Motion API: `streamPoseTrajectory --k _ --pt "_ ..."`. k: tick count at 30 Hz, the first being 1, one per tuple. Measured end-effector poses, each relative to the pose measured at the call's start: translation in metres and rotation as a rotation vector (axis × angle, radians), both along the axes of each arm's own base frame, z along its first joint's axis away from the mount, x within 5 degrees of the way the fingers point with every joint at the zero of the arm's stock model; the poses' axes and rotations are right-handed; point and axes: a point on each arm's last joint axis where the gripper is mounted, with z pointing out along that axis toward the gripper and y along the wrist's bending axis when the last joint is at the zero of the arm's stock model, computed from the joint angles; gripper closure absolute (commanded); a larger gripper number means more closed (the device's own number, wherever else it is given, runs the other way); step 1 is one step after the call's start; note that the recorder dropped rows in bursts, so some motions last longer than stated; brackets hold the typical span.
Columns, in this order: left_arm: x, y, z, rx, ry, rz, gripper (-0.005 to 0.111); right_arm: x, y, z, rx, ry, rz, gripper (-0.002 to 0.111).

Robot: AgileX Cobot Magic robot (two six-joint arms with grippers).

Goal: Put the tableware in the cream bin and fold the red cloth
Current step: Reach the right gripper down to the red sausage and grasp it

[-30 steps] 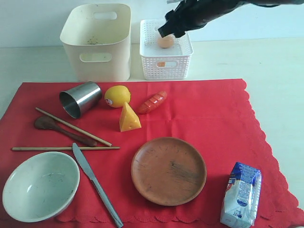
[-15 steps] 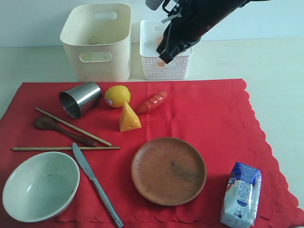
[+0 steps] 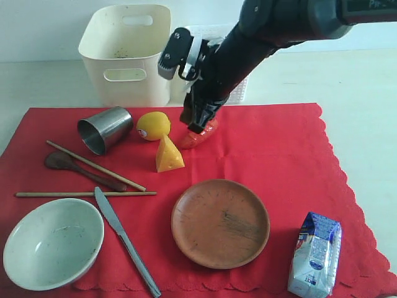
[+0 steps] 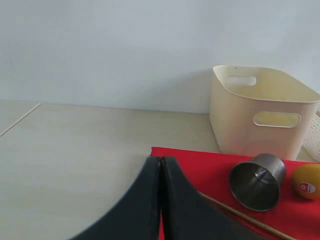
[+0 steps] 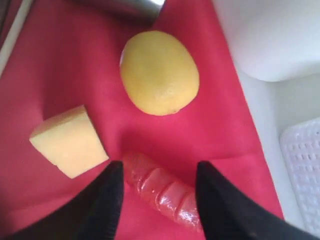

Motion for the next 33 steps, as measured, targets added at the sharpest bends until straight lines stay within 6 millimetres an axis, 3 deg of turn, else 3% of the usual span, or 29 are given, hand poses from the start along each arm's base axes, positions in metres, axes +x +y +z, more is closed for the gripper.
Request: streamPoseTrajectory --k 9,15,24,27,33 --pt "0.0 0.0 0.0 0.0 0.0 0.0 0.106 -0.008 0.006 -0.016 -0.169 -0.042 0.132 0.046" --pt "0.0 0.0 0.0 0.0 0.0 0.0 0.106 0.0 0.007 -0.041 -0.218 -0.028 0.132 0.046" --pt "0.0 0.0 0.0 0.0 0.0 0.0 0.106 0.015 0.013 -0.059 -0.252 -0.024 0.122 0.047" --pt "0.0 0.0 0.0 0.0 0.0 0.0 0.106 0.015 0.012 -0.059 -0.269 -0.012 0.127 0.056" --pt "0.0 0.0 0.0 0.0 0.0 0.0 0.106 0.014 0.011 -0.06 -0.282 -0.002 0.133 0.09"
